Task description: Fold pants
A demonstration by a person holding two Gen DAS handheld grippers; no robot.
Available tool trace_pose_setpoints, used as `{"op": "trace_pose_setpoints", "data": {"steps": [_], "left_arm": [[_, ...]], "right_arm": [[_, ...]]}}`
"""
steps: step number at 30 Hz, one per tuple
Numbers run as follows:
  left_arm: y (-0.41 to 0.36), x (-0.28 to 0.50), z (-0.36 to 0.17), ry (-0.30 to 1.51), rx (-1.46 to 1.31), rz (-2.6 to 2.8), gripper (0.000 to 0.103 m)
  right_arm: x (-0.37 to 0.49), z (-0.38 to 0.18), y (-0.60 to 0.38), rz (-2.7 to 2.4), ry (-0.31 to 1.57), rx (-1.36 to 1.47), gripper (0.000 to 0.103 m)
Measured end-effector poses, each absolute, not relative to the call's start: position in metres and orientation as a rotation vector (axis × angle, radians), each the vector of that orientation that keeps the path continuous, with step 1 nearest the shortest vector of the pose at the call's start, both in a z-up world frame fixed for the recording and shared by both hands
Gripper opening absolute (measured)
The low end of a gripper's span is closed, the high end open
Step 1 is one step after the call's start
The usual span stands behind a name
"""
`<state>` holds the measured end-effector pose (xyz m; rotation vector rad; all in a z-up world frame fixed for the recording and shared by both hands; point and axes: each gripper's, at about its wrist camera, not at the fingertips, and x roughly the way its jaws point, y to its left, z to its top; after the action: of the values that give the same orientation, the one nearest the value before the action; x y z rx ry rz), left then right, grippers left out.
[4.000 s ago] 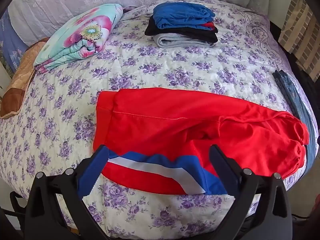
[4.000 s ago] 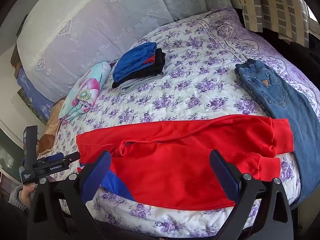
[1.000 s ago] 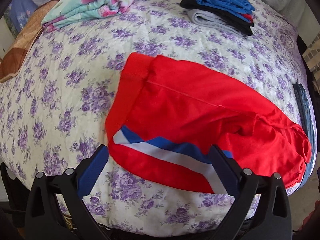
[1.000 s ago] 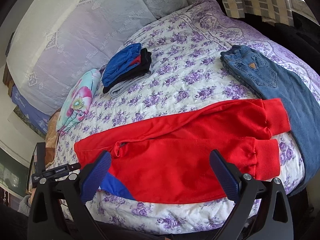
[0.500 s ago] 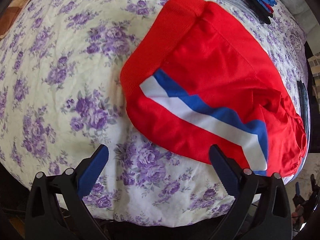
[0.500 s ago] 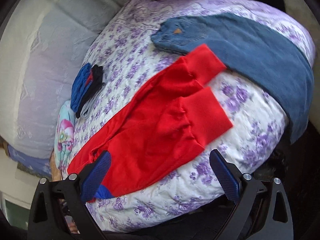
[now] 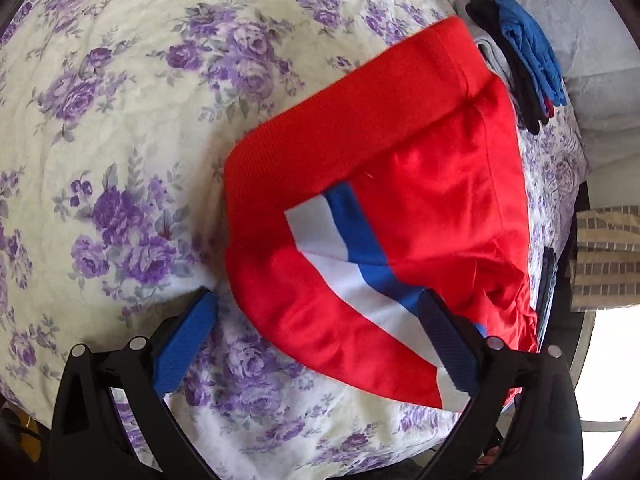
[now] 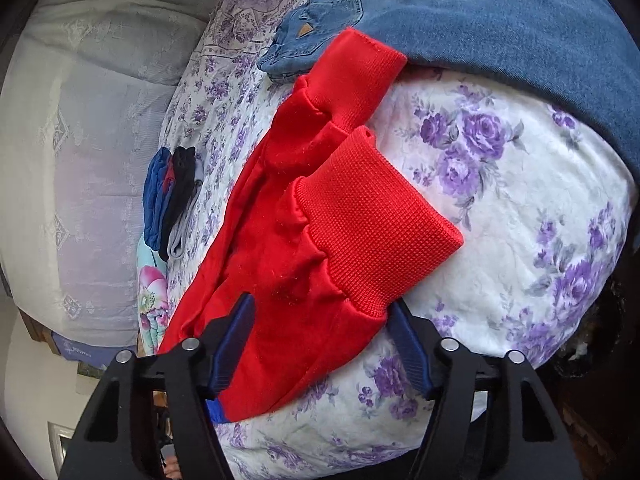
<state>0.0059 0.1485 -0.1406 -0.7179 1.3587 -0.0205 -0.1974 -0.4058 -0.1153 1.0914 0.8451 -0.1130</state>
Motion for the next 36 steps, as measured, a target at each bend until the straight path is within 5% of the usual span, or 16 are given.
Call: {"op": "trace_pose_setpoints", "data": {"steps": [3,9,11,12,14,27,36], "left_arm": [[0.158,0.005,-0.141,1.338,-0.777,-0.032,0.098],[0.197,0.001,-0.14,1.307,-0.889,-0.055,0.096],[0.201,0.007,-0.135,1.311,-0.903,-0.101,0.064],[0.193,0.01,-0.134,1.324,-0.891,-0.104,0.056],[0.192,0.013,-0.129,1.332,-0.877,-0.156,0.01],[0.173,0.02,-0.011,1.073,-0.838,-0.356,0.006],[0.143,0.155,0.017,0.996,-0.824,-0.217,0.007]], "right_arm": [[-0.199,-0.114,-0.409,-0.102,0.844,1.035,0.034],[-0.208,-0.106,-0.405,-0.107,0.797,0.983,0.021],[-0.21,-0.099,-0.401,-0.111,0.765,0.983,0.02],[-0.212,-0.095,-0.4,-0.117,0.747,0.981,0.02],[-0.214,-0.085,-0.396,-0.126,0.718,0.97,0.02],[-0.197,0.0,-0.422,-0.081,0.524,0.935,0.017],[-0.035,0.0,-0.495,-0.048,0.478,0.998,0.017]]}}
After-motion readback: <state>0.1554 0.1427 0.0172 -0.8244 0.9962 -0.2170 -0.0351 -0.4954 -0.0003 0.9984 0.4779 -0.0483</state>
